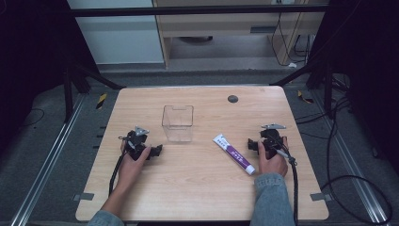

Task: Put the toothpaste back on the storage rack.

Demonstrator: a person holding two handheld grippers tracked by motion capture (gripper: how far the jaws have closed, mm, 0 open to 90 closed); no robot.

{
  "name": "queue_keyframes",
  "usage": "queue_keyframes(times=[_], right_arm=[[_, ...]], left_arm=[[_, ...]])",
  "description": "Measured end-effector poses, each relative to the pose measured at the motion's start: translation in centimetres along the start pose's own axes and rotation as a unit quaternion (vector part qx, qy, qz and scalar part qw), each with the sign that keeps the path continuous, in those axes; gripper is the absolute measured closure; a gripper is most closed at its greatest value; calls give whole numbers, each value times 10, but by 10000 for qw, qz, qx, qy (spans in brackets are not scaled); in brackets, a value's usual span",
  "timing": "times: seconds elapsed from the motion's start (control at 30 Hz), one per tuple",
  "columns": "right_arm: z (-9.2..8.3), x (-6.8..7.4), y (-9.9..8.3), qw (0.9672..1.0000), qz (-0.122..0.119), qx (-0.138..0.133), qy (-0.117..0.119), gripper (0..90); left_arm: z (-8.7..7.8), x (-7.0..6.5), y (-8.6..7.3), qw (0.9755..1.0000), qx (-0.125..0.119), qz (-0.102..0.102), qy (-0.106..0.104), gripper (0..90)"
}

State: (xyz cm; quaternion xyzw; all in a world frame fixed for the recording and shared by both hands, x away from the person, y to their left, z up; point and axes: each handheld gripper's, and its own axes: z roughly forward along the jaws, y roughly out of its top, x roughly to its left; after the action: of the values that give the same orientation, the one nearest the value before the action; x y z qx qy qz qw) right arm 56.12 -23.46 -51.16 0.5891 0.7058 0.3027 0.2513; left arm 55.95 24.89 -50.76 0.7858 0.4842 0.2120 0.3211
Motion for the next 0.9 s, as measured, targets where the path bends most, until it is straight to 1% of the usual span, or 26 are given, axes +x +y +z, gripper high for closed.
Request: queue_keyframes(times=[0.37,0.73,0.83,0.9], right_arm=[[0,0,0,10000,-5,1,-2,2],[1,2,1,9999,75,-3,-71,2],[1,2,1,9999,73,-1,-76,3],[0,1,1,10000,4,14,-30,15]], left_arm=[[0,0,0,10000,-6,-19,-2,0],[0,0,0,10000,-10,-29,-5,0],[0,0,0,10000,-9,-28,-3,0],[0,0,0,10000,-8,-25,-3,0]])
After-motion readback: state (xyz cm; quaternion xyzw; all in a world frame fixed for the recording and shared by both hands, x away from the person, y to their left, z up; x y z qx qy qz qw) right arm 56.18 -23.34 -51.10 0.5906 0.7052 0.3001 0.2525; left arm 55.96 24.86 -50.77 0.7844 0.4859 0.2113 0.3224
